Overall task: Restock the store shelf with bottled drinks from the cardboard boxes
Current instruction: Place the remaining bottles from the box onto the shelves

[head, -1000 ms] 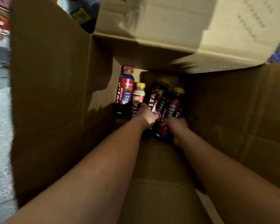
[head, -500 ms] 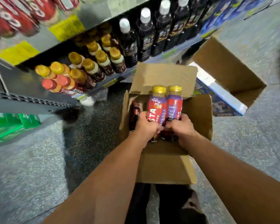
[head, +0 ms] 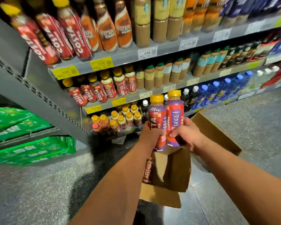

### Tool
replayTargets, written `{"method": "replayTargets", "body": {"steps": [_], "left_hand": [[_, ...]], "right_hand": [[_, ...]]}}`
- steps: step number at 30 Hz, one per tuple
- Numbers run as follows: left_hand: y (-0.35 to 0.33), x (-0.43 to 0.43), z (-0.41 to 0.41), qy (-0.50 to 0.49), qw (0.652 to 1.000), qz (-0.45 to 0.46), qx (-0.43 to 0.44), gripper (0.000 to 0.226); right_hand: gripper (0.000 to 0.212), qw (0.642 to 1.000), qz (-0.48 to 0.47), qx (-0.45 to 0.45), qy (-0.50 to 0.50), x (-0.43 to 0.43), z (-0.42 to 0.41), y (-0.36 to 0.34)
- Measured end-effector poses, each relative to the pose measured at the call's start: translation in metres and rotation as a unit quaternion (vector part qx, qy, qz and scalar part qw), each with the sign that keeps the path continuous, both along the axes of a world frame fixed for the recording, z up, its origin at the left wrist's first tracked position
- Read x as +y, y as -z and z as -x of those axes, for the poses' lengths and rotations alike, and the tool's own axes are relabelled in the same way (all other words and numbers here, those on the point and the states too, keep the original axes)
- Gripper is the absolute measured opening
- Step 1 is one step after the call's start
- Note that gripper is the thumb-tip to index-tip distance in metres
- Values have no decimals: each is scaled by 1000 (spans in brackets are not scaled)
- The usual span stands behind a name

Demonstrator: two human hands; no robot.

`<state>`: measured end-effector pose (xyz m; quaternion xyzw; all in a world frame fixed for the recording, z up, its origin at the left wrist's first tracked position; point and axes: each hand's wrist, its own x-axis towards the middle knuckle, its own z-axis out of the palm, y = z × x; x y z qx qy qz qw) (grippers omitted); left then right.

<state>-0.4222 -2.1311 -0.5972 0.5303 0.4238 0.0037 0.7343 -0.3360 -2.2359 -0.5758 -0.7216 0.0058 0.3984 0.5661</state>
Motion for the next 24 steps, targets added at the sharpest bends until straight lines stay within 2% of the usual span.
{"method": "replayTargets", "body": {"steps": [3, 7, 11, 17, 21, 24], "left_hand": [[-63, 0, -2, -46, 998, -25, -36, 57], [-141, 3, 3, -96, 992, -23, -79, 43], [-217, 2, 16, -101, 982, -71, -144, 49], [-318, 6, 33, -115, 959, -137, -222, 55], [-367, 15, 43, -135, 941, -176, -256, 32], [-404, 25, 54, -118, 935, -197, -271, 29]], "right_hand": [[49, 999, -24, -41, -20, 2, -3, -59], [48, 990, -65, -112, -61, 7, -3, -136], [57, 974, -89, -193, -82, 10, 3, -210], [49, 942, -160, -265, -130, 10, 19, -307], [47, 933, -189, -283, -116, 20, 30, -365], [51, 924, -228, -279, -127, 33, 43, -400]]}}
